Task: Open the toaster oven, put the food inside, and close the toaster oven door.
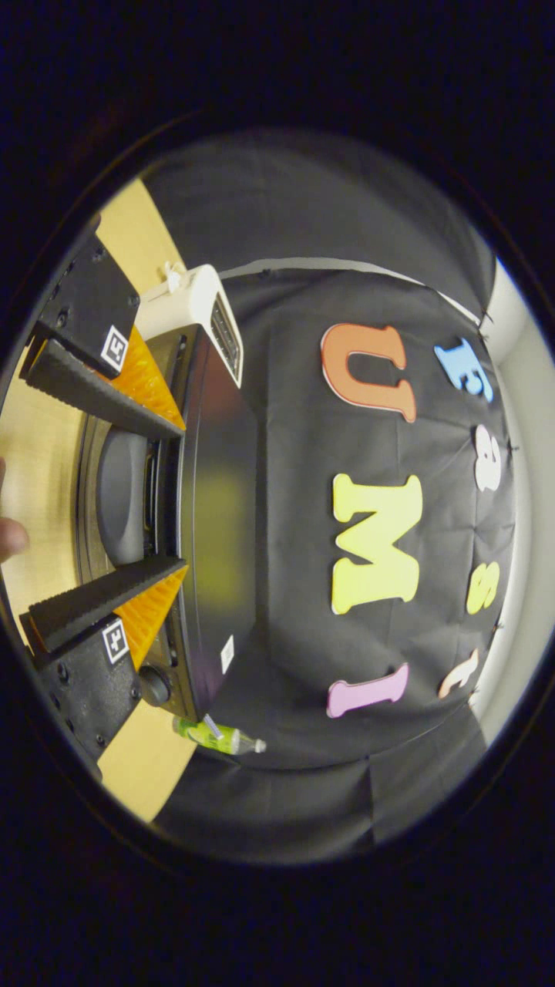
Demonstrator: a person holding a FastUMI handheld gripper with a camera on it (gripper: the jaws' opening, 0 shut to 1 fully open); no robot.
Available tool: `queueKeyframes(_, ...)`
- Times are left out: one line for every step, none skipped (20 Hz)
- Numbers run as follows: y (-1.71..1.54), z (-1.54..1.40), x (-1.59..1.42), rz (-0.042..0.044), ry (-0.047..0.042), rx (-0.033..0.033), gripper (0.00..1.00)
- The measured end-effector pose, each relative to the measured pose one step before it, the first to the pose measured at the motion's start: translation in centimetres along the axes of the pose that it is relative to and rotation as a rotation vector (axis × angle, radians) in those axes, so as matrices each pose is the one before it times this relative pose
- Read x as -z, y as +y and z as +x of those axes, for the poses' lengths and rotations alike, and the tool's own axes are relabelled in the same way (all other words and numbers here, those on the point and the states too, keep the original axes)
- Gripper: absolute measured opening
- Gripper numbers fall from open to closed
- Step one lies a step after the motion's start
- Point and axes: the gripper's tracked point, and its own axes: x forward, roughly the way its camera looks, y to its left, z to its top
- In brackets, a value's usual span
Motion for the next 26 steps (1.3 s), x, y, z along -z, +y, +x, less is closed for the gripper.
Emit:
queueKeyframes(0.148,-0.252,0.235,-0.02617,0.00926,-0.0043,1.0)
queueKeyframes(-0.089,-0.478,0.05,-0.00479,0.00208,-0.00075,1.0)
queueKeyframes(-0.026,-0.499,0.339,0.00516,0.00599,-0.00168,1.0)
queueKeyframes(0.124,-0.712,0.377,-0.00863,0.01229,-0.00204,1.0)
queueKeyframes(0.093,-0.672,0.312,-0.01575,0.00653,-0.00116,1.0)
queueKeyframes(0.068,-0.774,0.43,-0.0047,0.0148,-0.00022,1.0)
queueKeyframes(0.058,-0.679,0.412,-0.00101,0.0093,-0.00252,1.0)
queueKeyframes(0.058,-0.663,0.684,0.00141,0.01706,-0.00294,1.0)
queueKeyframes(0.162,-0.655,0.481,-0.00292,0.01746,-0.00244,1.0)
queueKeyframes(0.091,-0.615,0.713,-0.00383,0.02007,-0.00164,1.0)
queueKeyframes(0.104,-0.557,0.662,-0.00361,0.0202,-0.00385,1.0)
queueKeyframes(0.065,-0.35,0.89,0.00437,0.02297,-0.00563,1.0)
queueKeyframes(0.06,-0.451,0.858,0.00417,0.02664,-0.00729,1.0)
queueKeyframes(0.16,-0.353,0.88,0.00225,0.02413,-0.01053,1.0)
queueKeyframes(0.098,-0.237,0.856,-0.00103,0.03337,-0.01189,1.0)
queueKeyframes(0.156,-0.137,0.936,-0.00217,0.03546,-0.01223,1.0)
queueKeyframes(0.036,0.062,0.694,0.00772,0.03276,-0.00982,1.0)
queueKeyframes(-0.036,0.136,0.523,0.01193,0.03043,-0.00618,1.0)
queueKeyframes(-0.057,-0.034,0.269,0.01483,0.02058,0.00016,1.0)
queueKeyframes(-0.15,-0.033,0.234,0.01049,0.01213,0.00191,1.0)
queueKeyframes(-0.048,-0.116,-0.07,0.00601,0.00043,0.00113,1.0)
queueKeyframes(0.03,-0.141,0.056,-0.00377,-0.00005,0.002,1.0)
queueKeyframes(-0.046,-0.182,-0.117,-0.00311,-0.00277,0.00001,1.0)
queueKeyframes(-0.043,-0.45,-0.282,-0.00619,-0.00465,0.00177,1.0)
queueKeyframes(-0.075,-0.642,-0.349,-0.0034,-0.00307,0.00288,1.0)
queueKeyframes(0.131,-0.917,-0.322,-0.00045,-0.00438,-0.00134,1.0)
